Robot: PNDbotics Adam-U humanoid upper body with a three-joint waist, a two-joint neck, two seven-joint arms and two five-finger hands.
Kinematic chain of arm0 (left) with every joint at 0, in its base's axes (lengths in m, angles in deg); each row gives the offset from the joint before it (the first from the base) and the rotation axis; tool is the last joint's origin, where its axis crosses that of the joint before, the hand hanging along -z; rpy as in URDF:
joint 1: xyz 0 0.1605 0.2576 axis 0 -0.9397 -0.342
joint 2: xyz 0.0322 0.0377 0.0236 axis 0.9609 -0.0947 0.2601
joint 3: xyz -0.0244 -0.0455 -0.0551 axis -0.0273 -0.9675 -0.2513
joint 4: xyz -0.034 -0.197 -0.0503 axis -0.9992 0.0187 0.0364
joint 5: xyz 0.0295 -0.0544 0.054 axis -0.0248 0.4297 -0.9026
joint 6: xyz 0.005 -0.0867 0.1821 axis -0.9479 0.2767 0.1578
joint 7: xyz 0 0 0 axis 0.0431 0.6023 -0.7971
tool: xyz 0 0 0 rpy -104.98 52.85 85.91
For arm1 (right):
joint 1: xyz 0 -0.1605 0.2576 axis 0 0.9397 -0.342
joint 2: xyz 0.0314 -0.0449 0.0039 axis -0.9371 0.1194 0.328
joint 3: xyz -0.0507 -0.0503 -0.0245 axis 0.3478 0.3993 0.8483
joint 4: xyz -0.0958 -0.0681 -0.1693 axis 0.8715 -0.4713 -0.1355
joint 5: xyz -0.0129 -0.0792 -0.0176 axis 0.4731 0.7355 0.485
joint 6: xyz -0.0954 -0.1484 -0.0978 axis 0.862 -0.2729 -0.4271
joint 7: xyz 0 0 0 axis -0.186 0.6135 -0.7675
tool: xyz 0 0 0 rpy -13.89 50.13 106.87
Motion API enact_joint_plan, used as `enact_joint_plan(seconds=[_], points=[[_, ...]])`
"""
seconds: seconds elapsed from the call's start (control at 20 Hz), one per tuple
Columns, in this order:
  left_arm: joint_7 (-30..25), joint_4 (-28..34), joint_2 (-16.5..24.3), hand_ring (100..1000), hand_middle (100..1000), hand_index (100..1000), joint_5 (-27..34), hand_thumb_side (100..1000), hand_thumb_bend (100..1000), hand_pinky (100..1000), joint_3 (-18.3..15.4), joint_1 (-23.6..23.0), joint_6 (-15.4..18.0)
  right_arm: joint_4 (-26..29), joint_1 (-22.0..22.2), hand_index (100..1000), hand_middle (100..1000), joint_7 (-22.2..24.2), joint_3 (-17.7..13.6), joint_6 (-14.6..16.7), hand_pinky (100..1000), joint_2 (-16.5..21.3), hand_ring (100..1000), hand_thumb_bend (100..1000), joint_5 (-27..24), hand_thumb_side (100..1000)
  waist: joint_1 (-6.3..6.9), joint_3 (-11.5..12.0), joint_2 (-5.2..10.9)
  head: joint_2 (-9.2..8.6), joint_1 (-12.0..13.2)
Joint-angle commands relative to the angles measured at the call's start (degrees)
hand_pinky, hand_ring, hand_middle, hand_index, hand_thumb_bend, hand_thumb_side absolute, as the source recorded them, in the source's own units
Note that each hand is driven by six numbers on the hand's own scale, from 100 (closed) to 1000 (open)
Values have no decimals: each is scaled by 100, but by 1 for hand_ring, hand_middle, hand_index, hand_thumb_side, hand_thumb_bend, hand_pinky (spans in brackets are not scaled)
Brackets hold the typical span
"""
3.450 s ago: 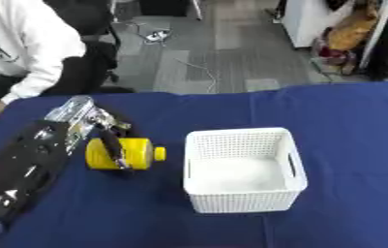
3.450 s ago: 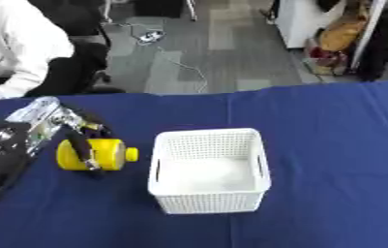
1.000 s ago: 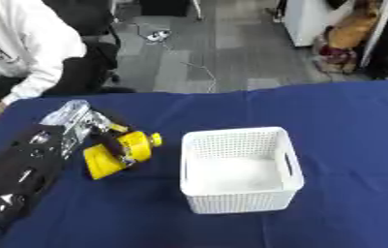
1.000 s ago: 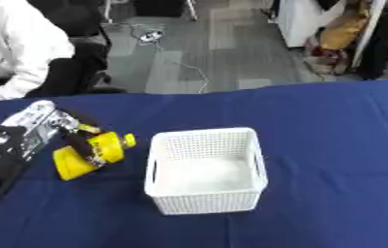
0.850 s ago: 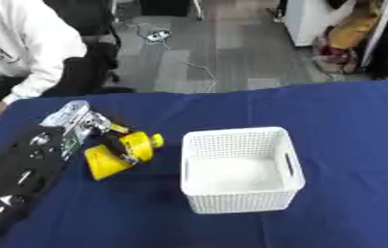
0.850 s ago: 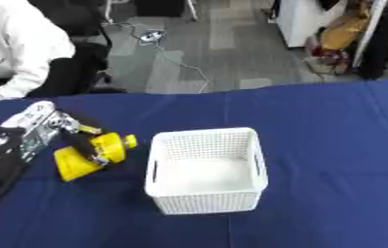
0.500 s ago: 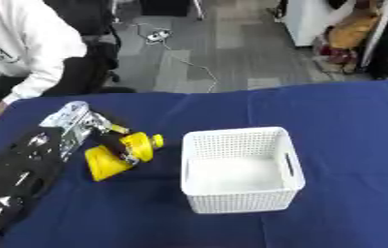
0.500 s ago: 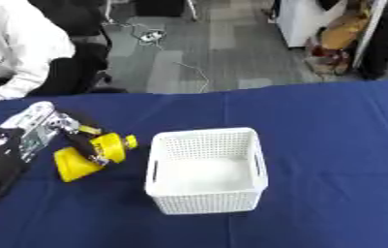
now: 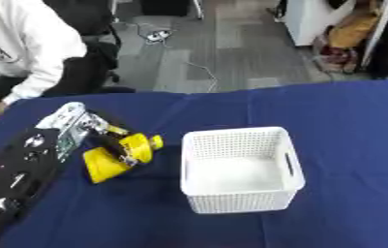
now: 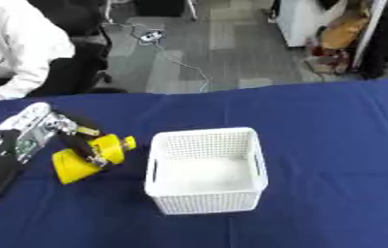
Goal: Pick up objects on the table and place them in the box.
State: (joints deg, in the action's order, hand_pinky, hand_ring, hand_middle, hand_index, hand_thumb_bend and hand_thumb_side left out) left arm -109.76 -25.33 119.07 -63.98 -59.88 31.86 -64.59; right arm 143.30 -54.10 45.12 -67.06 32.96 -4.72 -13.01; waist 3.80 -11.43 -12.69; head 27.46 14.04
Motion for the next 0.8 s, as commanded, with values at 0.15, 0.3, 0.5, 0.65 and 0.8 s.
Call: enact_joint_plan(seconds=[0.15, 0.3, 0.5, 0.65, 0.8], points=[[-209, 222, 303, 100, 100, 255, 208, 807, 172, 100, -37, 71, 228, 87, -41, 742, 602, 23, -30, -6, 433, 130, 498, 100, 24, 1000, 2, 27, 168, -51, -56], [-181, 347, 327, 100, 100, 255, 375, 800, 151, 100, -59, 64, 251, 87, -28, 742, 602, 22, -30, -8, 433, 140, 498, 100, 29, 1000, 16, 43, 193, -45, -63], [-23, 605, 358, 100, 100, 259, 774, 789, 125, 100, -94, 19, 262, 87, 16, 742, 602, 20, -31, -12, 434, 179, 498, 100, 41, 1000, 45, 94, 244, -42, -89], [-10, 837, 440, 100, 100, 262, 1012, 787, 124, 100, -82, 4, 194, 87, 67, 741, 602, 23, -29, -26, 433, 216, 498, 100, 56, 1000, 68, 149, 301, -40, -122], [-103, 1048, 527, 100, 100, 263, 1176, 786, 125, 100, -38, 22, 115, 87, 128, 741, 602, 25, -28, -38, 433, 253, 498, 100, 72, 1000, 94, 205, 368, -28, -158]])
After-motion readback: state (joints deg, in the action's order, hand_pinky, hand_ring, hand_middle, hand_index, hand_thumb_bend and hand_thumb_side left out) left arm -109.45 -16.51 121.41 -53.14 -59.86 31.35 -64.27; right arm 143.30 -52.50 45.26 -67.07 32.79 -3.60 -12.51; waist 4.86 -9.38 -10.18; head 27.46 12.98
